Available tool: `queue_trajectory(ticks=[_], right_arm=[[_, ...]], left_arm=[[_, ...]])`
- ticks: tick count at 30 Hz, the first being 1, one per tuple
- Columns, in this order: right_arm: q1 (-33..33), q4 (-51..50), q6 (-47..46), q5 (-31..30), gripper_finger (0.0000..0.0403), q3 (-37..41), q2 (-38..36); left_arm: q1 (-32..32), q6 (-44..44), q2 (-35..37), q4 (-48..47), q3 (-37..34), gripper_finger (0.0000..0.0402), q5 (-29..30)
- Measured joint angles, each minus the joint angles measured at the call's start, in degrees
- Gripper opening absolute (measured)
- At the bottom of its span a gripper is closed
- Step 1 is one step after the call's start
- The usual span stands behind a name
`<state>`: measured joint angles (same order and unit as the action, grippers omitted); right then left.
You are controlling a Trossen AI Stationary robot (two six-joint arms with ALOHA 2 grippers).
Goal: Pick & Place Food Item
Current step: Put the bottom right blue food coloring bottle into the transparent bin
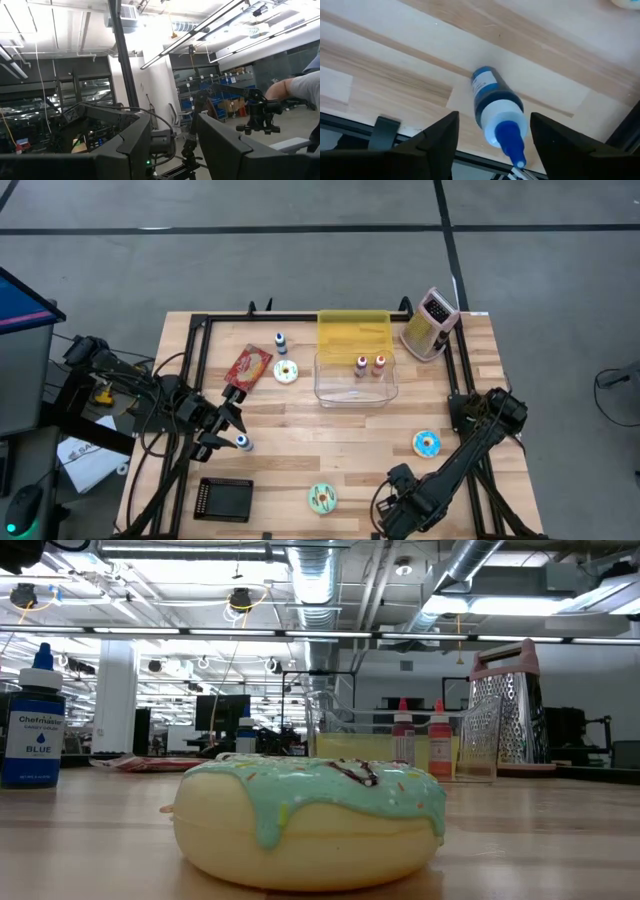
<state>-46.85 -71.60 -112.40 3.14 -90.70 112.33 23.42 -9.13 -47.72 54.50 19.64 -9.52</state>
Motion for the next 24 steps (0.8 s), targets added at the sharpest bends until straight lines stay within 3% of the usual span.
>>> queue_trajectory(ticks=[7, 18, 24], right_arm=[[0.0, -0.3, 0.9, 0.0, 0.0207, 0.0, 0.0], [0.0, -0.3, 2.5, -0.2, 0.0103, 0.0, 0.0], [0.0, 0.2, 3.4, -0.9, 0.0100, -0.1, 0.0]], left_arm=[[0.0, 0.0, 0.0, 0.0, 0.0, 0.0154, 0.0], [0.0, 0.0, 0.0, 0.0, 0.0, 0.0154, 0.0], [0.0, 0.0, 0.0, 0.0, 0.0, 0.0154, 0.0]])
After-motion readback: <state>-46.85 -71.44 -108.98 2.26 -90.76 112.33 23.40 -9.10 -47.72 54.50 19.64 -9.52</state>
